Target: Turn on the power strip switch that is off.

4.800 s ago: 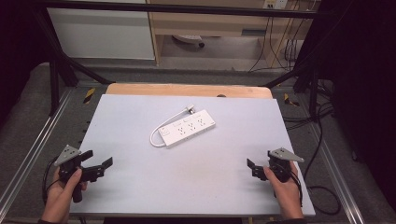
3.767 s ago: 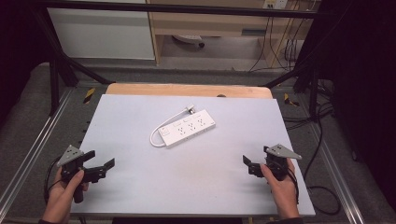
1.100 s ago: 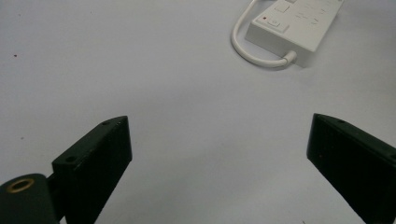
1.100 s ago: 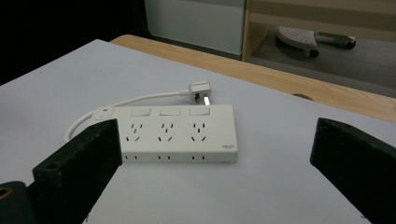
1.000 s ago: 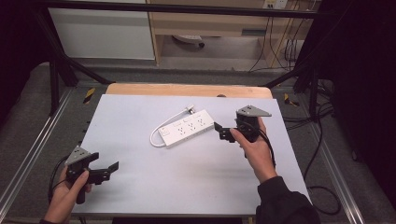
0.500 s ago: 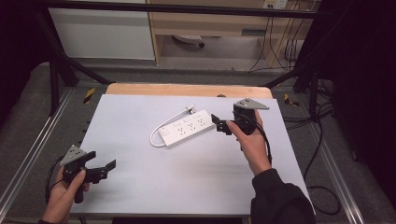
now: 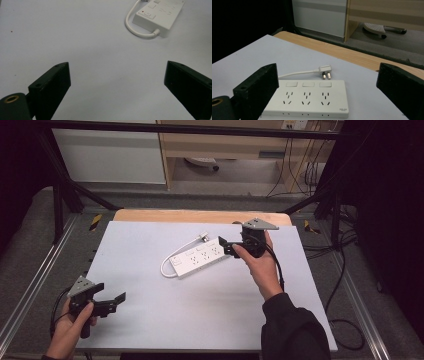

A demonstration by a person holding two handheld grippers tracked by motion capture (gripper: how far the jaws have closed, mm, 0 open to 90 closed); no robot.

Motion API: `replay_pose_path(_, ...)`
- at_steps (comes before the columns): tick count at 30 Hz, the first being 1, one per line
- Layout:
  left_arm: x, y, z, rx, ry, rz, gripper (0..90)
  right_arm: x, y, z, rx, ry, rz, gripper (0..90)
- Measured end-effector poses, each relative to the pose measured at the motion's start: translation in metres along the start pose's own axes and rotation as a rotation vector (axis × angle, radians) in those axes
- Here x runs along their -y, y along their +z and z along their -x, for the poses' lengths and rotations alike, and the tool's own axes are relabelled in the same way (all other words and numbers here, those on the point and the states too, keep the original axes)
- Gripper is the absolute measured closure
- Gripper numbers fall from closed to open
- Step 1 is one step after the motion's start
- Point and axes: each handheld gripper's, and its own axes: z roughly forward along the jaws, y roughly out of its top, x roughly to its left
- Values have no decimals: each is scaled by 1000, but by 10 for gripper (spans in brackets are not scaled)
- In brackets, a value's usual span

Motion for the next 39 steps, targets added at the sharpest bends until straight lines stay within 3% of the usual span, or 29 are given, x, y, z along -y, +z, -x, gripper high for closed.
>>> replay_pose_path(24,1,1,0,-5,6,-7,69,-7,28,6,45,26,10,84)
replay_pose_path(39,0,1,-1,-2,1,-2,70,-1,51,2,23,13,-4,292)
